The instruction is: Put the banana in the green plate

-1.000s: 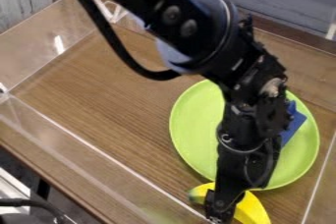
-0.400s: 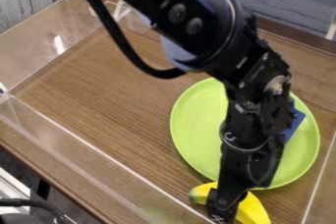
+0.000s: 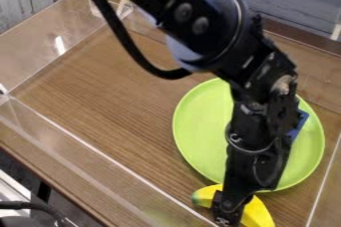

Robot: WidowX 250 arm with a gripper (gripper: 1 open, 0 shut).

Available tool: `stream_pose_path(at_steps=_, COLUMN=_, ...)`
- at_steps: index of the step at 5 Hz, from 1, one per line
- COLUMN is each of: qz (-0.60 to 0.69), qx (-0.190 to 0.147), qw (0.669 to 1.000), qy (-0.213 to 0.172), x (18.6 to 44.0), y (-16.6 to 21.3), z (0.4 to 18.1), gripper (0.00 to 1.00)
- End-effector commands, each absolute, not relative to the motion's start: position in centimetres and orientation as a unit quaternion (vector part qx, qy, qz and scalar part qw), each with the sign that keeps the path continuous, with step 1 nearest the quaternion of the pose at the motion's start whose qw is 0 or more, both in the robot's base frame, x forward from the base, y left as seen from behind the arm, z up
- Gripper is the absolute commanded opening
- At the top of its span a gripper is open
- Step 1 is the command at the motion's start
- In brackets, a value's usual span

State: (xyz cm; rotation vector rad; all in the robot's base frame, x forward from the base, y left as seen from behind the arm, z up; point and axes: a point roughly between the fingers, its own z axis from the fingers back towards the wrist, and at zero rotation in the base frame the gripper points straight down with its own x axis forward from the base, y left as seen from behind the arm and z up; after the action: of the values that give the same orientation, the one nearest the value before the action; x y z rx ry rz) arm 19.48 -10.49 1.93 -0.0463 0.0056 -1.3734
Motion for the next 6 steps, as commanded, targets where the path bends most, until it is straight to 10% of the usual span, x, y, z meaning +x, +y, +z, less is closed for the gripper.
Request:
stream_pose_path(at_steps=1, qz=-0.640, qx=-0.023, qw=0.768, qy=-0.005, x=19.78, y=-10.61, z=2.08, gripper=1.00)
stream_pose_path(at_steps=6, qz=-0.651, qx=-0.031, qw=0.759, qy=-0.008, x=19.90, y=-10.81, z=2.01, gripper=1.00)
